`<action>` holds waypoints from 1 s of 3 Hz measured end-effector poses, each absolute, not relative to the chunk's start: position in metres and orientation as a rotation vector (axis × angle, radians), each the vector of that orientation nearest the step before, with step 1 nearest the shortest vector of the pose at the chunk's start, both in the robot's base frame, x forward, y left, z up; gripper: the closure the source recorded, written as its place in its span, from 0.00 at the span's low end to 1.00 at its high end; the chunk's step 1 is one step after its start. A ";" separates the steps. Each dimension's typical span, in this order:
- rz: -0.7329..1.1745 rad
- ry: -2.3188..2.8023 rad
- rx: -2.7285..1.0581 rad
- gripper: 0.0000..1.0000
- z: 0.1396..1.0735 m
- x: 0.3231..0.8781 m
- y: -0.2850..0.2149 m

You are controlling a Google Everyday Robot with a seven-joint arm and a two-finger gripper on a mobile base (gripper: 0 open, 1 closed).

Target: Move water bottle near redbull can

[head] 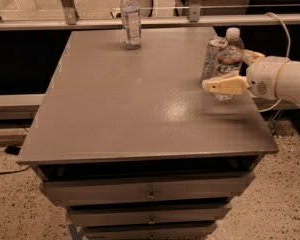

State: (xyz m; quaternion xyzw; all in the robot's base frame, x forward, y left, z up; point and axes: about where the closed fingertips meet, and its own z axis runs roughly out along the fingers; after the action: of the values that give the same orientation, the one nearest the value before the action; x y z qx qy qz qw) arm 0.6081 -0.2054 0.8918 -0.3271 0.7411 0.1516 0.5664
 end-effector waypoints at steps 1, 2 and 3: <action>0.360 1.750 -0.759 0.00 0.887 0.606 -0.207; 0.361 1.756 -0.750 0.00 0.884 0.604 -0.209; 0.362 1.761 -0.744 0.00 0.883 0.602 -0.211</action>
Offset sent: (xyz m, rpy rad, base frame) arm -0.0101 -0.0153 -0.0133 0.0182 0.0260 -0.0377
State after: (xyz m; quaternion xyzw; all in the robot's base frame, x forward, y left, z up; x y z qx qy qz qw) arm 0.6019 -0.2113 0.8827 -0.3160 0.7479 0.1538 0.5631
